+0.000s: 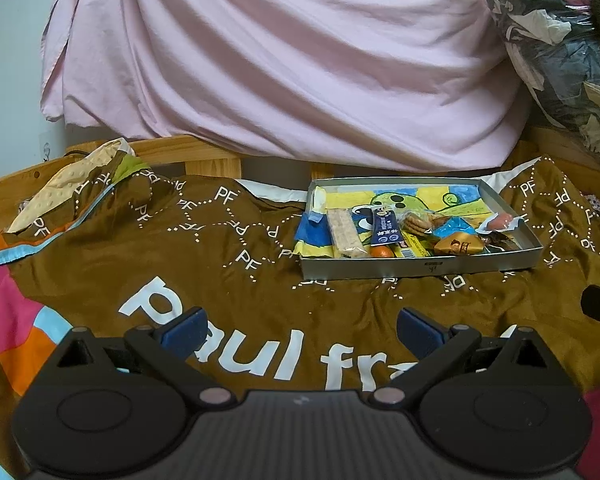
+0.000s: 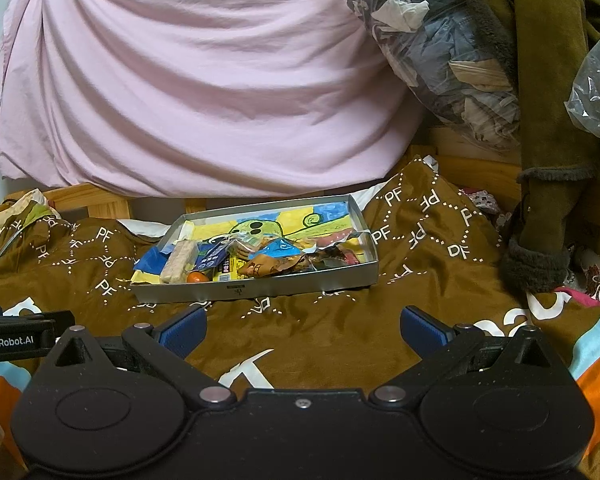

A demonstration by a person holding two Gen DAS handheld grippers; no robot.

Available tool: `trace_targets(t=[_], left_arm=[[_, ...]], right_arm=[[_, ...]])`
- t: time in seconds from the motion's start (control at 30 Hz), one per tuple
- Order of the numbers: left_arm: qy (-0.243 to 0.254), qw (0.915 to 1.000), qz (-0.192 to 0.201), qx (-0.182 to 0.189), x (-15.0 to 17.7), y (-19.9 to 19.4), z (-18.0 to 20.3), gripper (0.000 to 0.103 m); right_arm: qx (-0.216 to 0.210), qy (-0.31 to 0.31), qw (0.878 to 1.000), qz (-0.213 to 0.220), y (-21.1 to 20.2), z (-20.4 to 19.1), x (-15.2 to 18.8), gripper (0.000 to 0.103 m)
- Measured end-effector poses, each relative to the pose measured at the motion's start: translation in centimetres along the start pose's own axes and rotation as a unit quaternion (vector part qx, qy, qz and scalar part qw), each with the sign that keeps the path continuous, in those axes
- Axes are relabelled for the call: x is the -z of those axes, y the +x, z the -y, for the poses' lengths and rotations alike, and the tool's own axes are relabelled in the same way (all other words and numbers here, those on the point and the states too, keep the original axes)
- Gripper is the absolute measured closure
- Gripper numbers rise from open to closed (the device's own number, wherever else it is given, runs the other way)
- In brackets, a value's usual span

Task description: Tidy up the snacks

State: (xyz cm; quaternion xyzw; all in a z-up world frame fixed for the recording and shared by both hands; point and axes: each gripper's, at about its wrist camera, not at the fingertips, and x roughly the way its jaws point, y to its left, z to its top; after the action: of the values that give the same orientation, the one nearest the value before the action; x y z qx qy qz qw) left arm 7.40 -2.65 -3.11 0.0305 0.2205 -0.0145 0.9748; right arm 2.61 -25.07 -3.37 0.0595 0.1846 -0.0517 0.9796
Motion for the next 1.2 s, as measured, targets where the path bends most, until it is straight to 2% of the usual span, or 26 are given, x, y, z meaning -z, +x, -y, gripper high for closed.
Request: trace_targets(t=[1.2], left_arm=[[-0.005, 1.0, -0.004, -0.002, 0.13, 0.11, -0.13, 0.0]], right_arm=[[-0.004, -0.005, 1.0, -0.003, 0.18, -0.06, 0.03, 0.001]])
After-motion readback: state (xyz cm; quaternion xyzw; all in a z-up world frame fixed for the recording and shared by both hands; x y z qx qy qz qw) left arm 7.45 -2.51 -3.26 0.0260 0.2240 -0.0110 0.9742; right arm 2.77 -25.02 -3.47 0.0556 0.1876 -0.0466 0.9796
